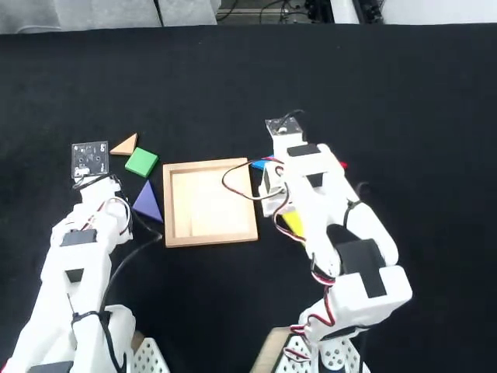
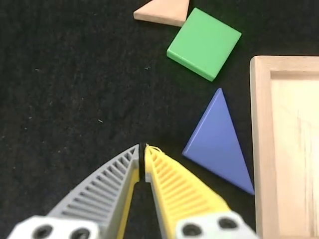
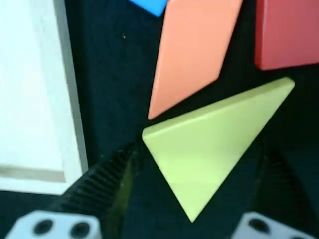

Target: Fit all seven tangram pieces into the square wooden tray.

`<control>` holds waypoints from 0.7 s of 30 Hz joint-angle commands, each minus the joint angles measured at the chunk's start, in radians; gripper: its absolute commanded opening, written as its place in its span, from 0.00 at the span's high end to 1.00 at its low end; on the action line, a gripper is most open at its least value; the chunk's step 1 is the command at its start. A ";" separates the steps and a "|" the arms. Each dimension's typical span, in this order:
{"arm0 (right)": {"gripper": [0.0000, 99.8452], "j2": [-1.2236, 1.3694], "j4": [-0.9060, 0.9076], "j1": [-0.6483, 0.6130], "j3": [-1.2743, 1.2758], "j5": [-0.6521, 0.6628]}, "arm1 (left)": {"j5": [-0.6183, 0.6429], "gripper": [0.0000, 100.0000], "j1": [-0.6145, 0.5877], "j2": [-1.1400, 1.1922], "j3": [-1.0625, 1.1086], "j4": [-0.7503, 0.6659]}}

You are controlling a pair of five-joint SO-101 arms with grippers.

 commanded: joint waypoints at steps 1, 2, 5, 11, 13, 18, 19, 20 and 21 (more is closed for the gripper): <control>0.64 -0.059 0.025 0.020 -0.039 -0.008 | 0.012 0.97 0.018 0.003 -0.062 -0.017; 0.64 -0.054 0.009 0.020 -0.039 -0.008 | 0.012 0.97 0.018 0.003 -0.062 -0.017; 0.64 -0.039 -0.026 0.014 -0.044 -0.009 | 0.012 0.97 0.018 0.003 -0.062 -0.017; 0.64 0.013 -0.092 0.014 -0.047 -0.084 | 0.012 0.97 0.018 0.003 -0.062 -0.017; 0.64 0.038 -0.097 0.014 -0.061 -0.089 | 0.012 0.97 0.019 0.003 -0.062 -0.017; 0.71 0.091 -0.061 0.014 -0.113 -0.087 | 0.012 0.97 0.019 0.003 -0.062 -0.017; 0.75 0.101 -0.055 0.014 -0.124 -0.086 | 0.012 0.97 0.019 0.003 -0.062 -0.017; 0.78 0.108 -0.052 0.014 -0.133 -0.086 | 0.012 0.97 0.021 0.003 -0.061 -0.017; 0.80 0.116 -0.048 0.014 -0.143 -0.086 | 0.012 0.97 0.030 0.003 -0.061 -0.017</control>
